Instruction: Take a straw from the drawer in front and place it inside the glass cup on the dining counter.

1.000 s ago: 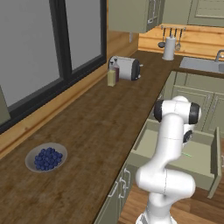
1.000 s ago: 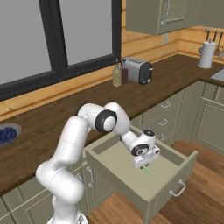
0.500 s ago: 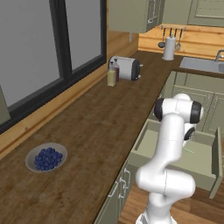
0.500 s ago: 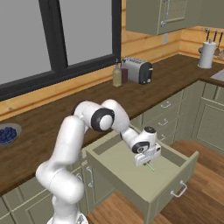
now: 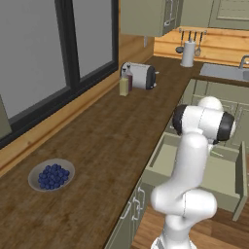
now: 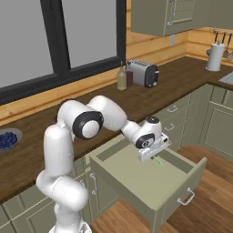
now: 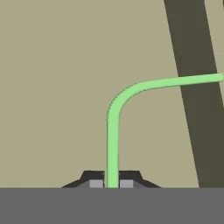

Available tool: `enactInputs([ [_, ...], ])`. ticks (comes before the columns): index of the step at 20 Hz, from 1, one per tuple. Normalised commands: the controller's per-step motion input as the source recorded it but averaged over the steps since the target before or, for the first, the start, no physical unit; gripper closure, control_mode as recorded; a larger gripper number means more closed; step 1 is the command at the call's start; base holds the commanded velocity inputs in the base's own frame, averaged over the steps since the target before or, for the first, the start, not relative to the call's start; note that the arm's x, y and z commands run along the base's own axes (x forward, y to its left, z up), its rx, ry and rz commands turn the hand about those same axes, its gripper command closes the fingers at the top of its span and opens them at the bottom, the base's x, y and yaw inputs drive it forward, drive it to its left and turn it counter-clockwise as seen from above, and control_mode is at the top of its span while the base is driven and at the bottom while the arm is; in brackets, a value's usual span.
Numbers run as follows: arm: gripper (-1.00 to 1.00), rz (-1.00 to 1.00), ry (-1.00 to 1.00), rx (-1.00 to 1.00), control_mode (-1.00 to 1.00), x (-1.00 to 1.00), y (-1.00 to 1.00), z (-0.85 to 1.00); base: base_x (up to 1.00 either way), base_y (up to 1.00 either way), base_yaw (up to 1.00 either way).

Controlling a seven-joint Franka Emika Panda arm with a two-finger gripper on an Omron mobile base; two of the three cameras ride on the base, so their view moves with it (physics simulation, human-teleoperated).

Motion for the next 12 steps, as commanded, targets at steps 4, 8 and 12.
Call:
enactInputs([
  [4,1.00,0.00,-0.20,-0.09,-1.00,-0.36,0.13,1.00,0.00,0.00,0.00],
  [8,1.00,0.00,-0.27,-0.07,-1.00,-0.49,0.19,0.98,0.00,0.00,0.00],
  [12,1.00,0.00,-0.31,-0.05,-1.00,-0.50,0.27,0.93,0.00,0.00,0.00],
])
